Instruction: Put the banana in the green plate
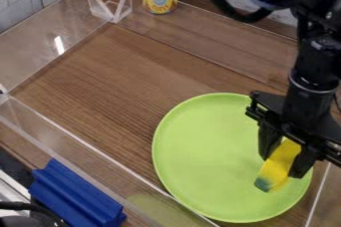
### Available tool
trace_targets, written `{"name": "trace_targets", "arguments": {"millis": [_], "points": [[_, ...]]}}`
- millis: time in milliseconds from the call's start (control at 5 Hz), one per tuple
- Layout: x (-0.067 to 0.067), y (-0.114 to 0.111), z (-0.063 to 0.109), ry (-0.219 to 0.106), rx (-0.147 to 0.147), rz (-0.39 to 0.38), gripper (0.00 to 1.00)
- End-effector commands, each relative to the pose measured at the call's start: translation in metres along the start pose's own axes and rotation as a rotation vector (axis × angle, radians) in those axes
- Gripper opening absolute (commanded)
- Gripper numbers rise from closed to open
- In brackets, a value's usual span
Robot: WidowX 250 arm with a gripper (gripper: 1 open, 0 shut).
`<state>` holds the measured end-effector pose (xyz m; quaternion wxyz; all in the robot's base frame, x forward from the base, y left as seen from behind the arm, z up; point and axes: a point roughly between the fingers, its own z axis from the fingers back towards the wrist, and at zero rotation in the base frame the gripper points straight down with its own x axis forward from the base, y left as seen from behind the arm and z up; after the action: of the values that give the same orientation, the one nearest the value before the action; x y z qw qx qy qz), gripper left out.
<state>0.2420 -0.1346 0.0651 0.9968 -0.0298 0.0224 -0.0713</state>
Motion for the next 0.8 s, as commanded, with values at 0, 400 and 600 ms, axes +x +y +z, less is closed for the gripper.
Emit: {"name": "trace_targets", "arguments": {"millis": [0,400,600], "points": [[0.002,-0.003,0.020,-0.068,-0.020,-0.011,0.00],[0.003,-0.001,0.025,-0.060,-0.028,-0.005,1.00],[0.009,0.002,0.034,-0.069,-0.028,-0.004,1.00]]}}
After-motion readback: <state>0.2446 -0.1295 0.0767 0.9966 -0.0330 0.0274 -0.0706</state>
